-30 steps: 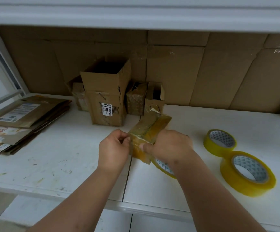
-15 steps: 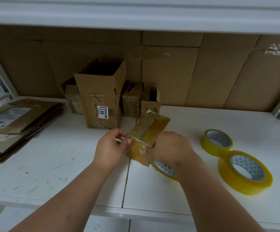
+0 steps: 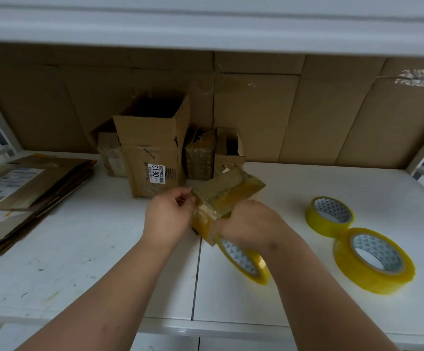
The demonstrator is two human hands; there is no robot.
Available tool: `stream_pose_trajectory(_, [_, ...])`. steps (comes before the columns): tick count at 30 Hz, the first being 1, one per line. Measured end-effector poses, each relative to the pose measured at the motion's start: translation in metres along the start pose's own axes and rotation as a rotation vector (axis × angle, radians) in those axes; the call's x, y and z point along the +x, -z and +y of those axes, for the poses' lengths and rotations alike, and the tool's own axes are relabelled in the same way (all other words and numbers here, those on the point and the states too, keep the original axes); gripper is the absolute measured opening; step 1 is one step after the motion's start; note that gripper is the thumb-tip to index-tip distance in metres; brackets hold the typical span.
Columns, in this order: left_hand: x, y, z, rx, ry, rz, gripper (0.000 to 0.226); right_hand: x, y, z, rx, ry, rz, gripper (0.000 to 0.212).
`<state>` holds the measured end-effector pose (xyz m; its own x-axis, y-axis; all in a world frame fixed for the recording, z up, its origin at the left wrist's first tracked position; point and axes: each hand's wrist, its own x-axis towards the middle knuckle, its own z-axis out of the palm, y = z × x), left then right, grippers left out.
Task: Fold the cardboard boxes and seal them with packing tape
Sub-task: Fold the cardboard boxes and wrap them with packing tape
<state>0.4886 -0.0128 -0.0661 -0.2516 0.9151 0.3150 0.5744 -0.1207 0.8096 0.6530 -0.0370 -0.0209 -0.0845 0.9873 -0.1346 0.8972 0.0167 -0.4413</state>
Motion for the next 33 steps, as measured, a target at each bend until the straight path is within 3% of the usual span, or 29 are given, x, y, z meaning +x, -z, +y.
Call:
stream_pose_trajectory(3, [0.008,0.005,0.002,0.039,0.012,-0.079,0.049,-0.001,-0.003,-0.011,0.128,-0.008,-0.074,0.024])
stream_pose_trajectory(5, [0.009,0.007,-0.001,0.057,0.033,-0.199,0.079,0.0,-0.007,-0.015,0.184,0.018,-0.108,0.019])
stream_pose_trajectory(7, [0.007,0.007,-0.006,0.136,0.036,-0.314,0.093,0.002,-0.009,-0.015,0.273,0.04,-0.124,0.014])
stream_pose_trajectory(10, [0.007,0.008,-0.014,0.137,0.031,-0.334,0.085,0.004,-0.012,-0.011,0.436,0.03,-0.142,0.012])
stream_pose_trajectory(17, [0.013,0.005,-0.011,0.239,-0.076,-0.382,0.061,-0.007,-0.02,0.004,0.81,0.111,-0.212,0.029])
stream_pose_trajectory(28, [0.025,0.005,-0.003,0.322,-0.051,-0.454,0.059,-0.033,-0.046,0.019,1.045,0.101,-0.079,0.024])
stream_pose_trajectory(33, [0.023,0.007,0.0,0.343,-0.034,-0.471,0.06,-0.044,-0.059,0.028,1.171,0.055,-0.096,0.037])
